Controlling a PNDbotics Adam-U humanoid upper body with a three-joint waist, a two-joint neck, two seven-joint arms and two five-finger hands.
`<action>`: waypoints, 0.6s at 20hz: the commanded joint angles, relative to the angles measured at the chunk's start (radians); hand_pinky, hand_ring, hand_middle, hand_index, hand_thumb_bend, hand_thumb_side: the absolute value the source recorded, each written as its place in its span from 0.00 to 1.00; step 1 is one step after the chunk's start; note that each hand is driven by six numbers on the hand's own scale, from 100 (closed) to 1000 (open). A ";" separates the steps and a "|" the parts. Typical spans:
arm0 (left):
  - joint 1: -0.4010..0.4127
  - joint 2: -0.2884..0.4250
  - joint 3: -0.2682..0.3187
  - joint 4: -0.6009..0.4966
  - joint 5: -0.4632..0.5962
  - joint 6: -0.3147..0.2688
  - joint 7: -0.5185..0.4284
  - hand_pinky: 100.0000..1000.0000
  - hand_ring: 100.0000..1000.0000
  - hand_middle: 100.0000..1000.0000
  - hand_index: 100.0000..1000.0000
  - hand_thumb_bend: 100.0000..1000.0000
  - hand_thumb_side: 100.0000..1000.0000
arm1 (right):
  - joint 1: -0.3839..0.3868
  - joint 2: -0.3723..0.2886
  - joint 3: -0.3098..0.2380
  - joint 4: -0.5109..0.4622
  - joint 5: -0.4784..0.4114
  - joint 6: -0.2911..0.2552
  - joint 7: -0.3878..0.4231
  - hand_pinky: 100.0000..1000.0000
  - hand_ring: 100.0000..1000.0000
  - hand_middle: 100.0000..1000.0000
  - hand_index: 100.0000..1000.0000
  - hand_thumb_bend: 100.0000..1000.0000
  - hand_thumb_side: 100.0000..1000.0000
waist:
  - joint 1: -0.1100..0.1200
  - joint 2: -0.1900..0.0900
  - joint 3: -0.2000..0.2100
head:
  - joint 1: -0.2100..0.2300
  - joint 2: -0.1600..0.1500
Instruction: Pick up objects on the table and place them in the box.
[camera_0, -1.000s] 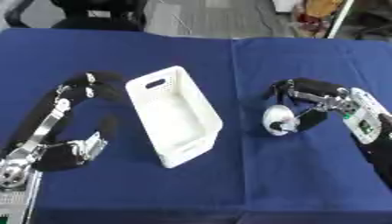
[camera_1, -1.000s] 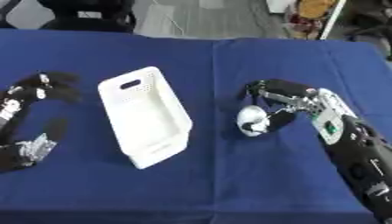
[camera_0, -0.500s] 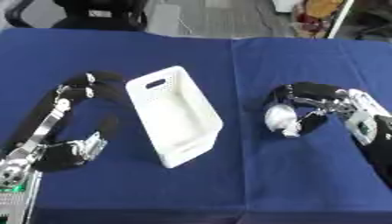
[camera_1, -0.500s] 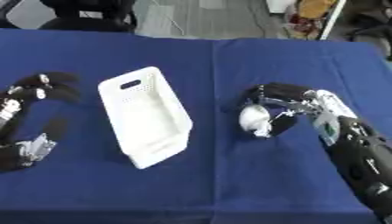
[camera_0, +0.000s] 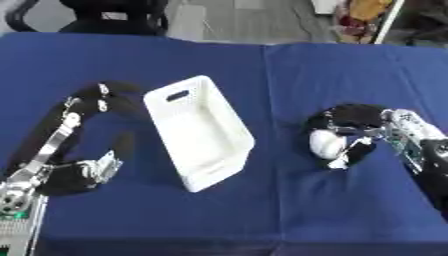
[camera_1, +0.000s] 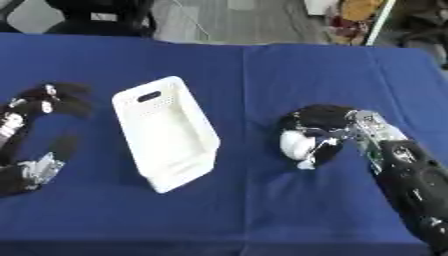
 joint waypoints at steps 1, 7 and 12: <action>-0.008 0.016 -0.001 -0.017 0.005 -0.003 -0.001 0.60 0.62 0.81 0.68 0.14 0.67 | 0.004 -0.027 -0.004 0.039 0.095 -0.083 -0.005 0.15 0.45 0.65 0.77 0.31 0.22 | 0.003 -0.008 -0.002 | -0.007 0.000; -0.007 0.015 0.000 -0.017 0.004 -0.003 -0.001 0.60 0.62 0.81 0.68 0.14 0.67 | 0.017 -0.031 -0.034 0.076 0.215 -0.083 -0.244 0.00 0.20 0.43 0.53 0.05 0.00 | 0.004 -0.007 -0.004 | -0.006 0.000; -0.007 0.015 0.000 -0.017 0.003 -0.002 0.000 0.60 0.62 0.81 0.68 0.14 0.67 | 0.035 -0.038 -0.053 0.081 0.285 -0.083 -0.437 0.00 0.12 0.31 0.40 0.00 0.00 | 0.005 -0.007 -0.005 | -0.003 0.000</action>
